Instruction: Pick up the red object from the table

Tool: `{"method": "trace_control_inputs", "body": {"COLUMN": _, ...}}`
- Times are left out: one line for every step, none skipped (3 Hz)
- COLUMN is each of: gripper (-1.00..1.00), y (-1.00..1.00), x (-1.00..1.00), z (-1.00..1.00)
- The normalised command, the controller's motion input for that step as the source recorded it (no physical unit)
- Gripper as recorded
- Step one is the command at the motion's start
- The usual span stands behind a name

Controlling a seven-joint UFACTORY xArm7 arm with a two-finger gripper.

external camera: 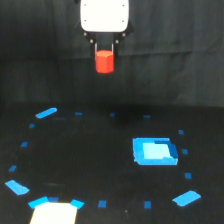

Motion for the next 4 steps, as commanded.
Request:
{"method": "trace_control_inputs", "body": {"gripper": -1.00, "y": -0.32, "x": -0.19, "z": -0.14}}
{"method": "trace_control_inputs", "body": {"gripper": -1.00, "y": 0.11, "x": 0.21, "z": 0.35}}
{"method": "trace_control_inputs", "body": {"gripper": -0.97, "y": -0.22, "x": -0.08, "z": 0.53}}
{"method": "trace_control_inputs", "body": {"gripper": -1.00, "y": -0.15, "x": -0.30, "z": 0.36}}
